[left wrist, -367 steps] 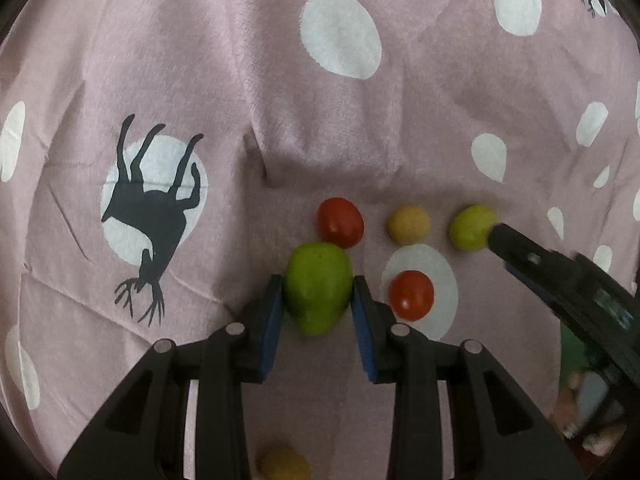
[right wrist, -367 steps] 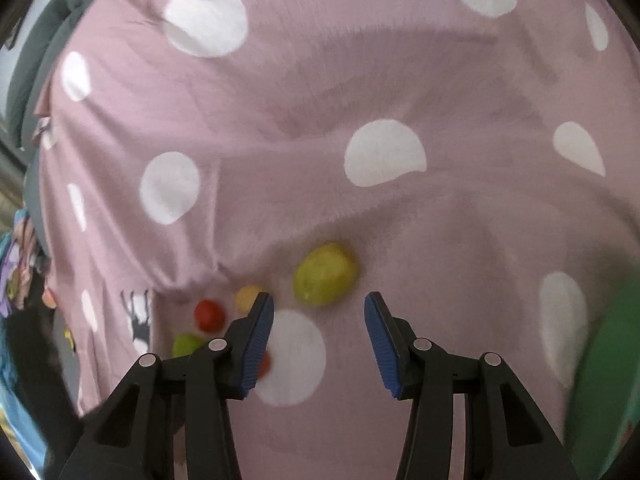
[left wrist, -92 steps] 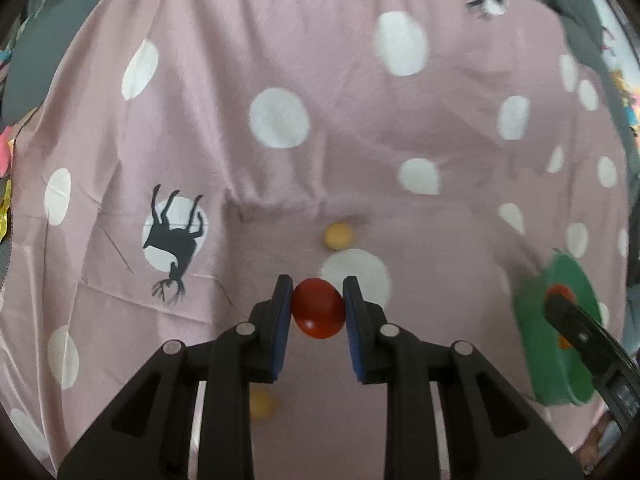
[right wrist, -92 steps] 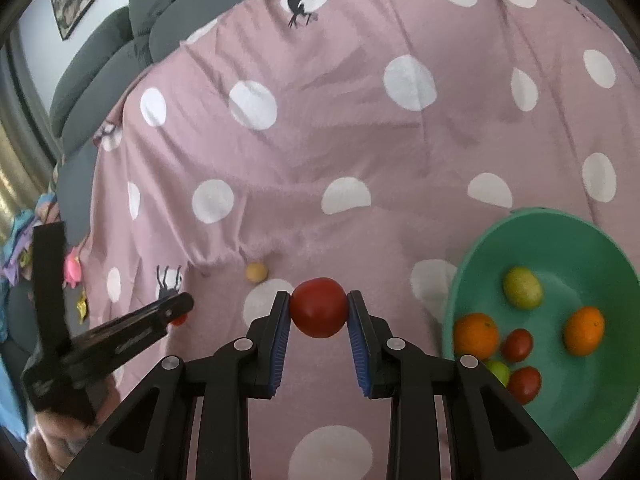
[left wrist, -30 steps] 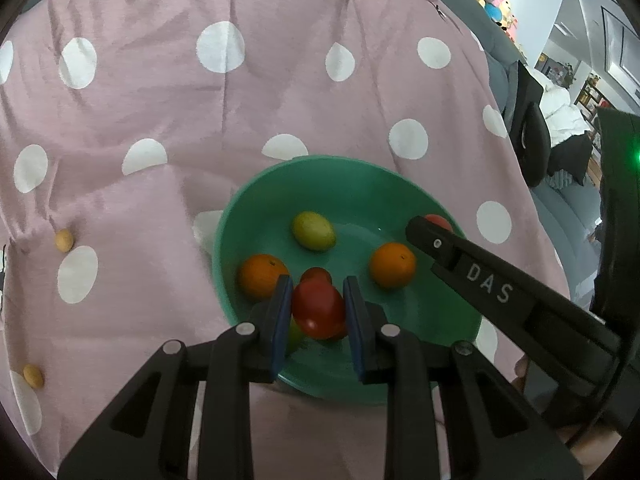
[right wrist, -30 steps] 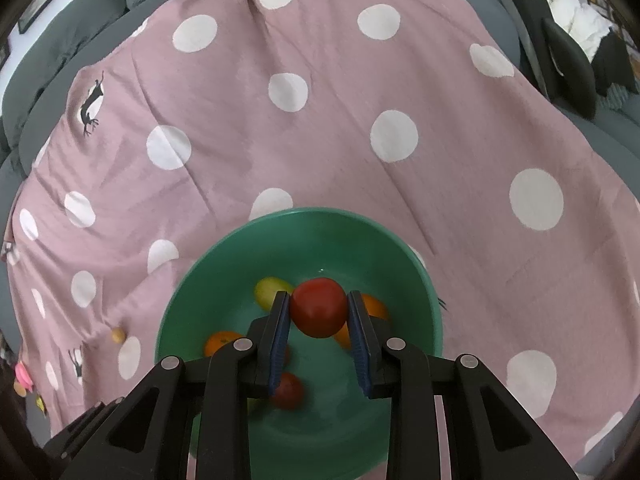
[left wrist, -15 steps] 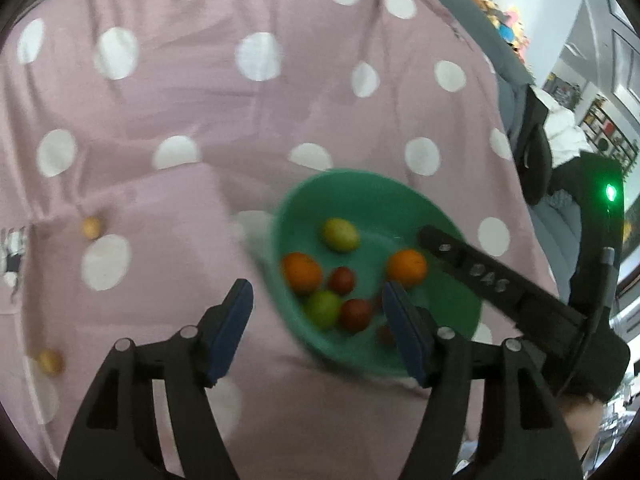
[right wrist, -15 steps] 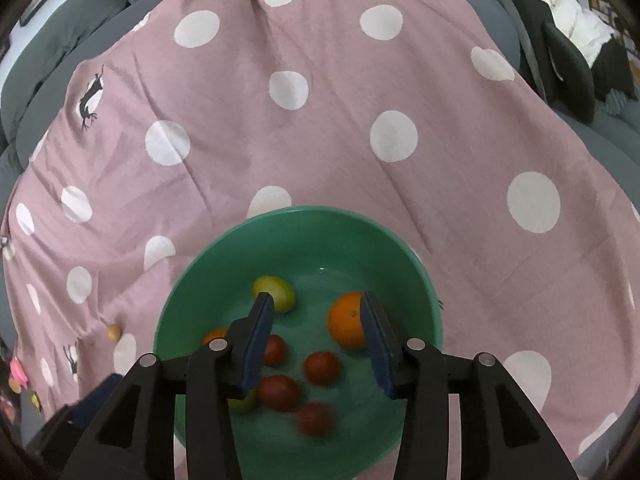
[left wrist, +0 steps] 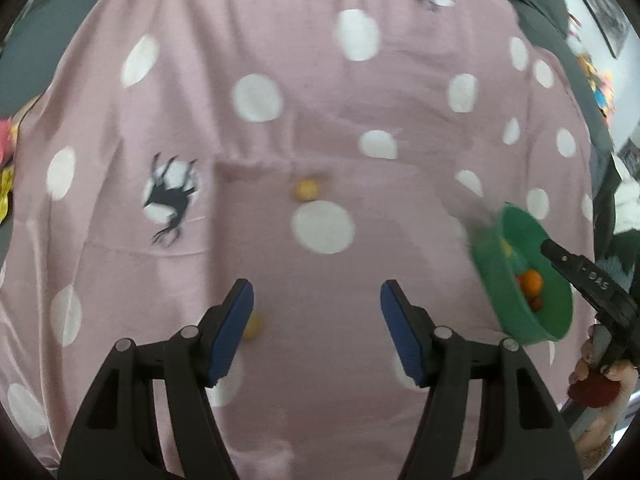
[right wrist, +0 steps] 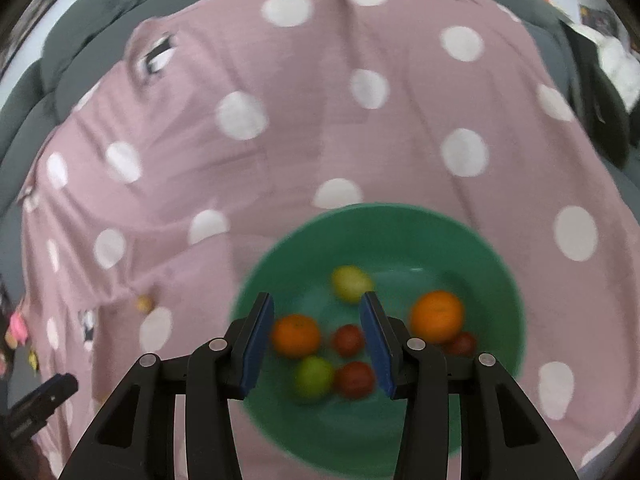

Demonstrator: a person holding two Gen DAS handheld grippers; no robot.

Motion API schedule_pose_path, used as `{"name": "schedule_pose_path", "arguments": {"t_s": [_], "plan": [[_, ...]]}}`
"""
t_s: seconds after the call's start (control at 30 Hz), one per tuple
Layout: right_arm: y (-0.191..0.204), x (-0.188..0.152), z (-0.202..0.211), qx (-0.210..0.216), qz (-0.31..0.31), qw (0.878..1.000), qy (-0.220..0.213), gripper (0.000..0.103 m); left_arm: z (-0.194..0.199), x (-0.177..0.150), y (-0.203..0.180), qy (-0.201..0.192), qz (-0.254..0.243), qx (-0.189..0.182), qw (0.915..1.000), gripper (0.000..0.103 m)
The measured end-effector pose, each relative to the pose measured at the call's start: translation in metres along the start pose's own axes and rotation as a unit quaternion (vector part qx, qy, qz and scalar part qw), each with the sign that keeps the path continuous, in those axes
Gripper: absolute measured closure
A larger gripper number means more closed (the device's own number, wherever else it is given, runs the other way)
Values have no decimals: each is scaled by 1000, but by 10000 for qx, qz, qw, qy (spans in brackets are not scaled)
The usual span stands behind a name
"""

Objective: Organize fruits
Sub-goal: 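Move the right gripper to the small yellow fruit and grasp it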

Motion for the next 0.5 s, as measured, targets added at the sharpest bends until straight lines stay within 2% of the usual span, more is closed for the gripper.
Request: {"name": "schedule_pose_path", "arguments": {"t_s": [0.07,0.13,0.2,0.5], "plan": [[15,-3,-3,294,85,9995,64,57,-3,-2,8,44,81,66,9999,47],[33,-7,-6,532,210,9983,143,57,-11,-4,14,172,103,62,9998,62],[48,-12,-11,648,344,9971,219,57,-16,-5,17,260,89,-2,9996,68],[81,-32,-25,621,850,9930,541,57,-44,-8,32,776,336,-32,9964,78]]}}
Point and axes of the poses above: each gripper's, at about its wrist camera, not at the fingertips, and z roughly against the way its jaws point, y to its left, x to its top, the point moved 2 cm from there along -z, roughly the way its jaws point, and after that the axes turned 1 degree about -x, right-handed, at the moved point
